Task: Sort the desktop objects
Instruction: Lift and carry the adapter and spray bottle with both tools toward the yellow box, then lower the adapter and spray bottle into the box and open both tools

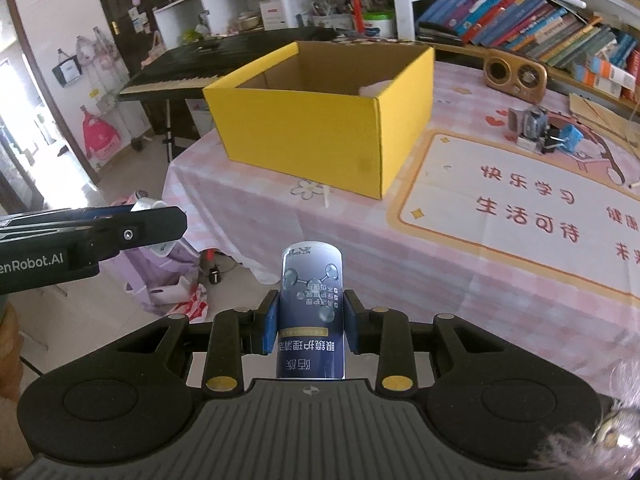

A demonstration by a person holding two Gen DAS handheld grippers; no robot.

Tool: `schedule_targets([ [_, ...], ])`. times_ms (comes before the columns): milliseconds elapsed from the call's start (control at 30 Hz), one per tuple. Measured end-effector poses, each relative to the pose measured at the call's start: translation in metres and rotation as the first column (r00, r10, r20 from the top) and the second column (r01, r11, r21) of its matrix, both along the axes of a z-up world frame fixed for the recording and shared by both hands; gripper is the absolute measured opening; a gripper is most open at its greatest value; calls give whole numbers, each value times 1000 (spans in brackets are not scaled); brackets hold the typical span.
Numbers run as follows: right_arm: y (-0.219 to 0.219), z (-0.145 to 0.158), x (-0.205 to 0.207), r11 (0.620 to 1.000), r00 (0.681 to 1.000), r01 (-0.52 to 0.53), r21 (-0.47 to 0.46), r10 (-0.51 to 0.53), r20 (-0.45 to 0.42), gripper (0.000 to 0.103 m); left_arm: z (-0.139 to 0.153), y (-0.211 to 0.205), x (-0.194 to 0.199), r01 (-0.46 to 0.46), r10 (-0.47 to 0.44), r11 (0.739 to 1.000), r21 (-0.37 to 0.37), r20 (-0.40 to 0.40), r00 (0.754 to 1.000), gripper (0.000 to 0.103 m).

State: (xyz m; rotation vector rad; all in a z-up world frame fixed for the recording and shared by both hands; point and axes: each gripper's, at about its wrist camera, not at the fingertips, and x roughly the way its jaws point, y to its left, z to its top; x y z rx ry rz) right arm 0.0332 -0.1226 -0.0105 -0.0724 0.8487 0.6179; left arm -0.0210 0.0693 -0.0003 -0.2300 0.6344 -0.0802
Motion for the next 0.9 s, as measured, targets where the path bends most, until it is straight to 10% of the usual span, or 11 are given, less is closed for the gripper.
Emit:
schedule_targets([
  [900, 34, 83, 116, 989, 981, -47, 139, 19, 195, 30, 54, 36, 109, -62, 49, 996, 59, 191, 980, 41],
])
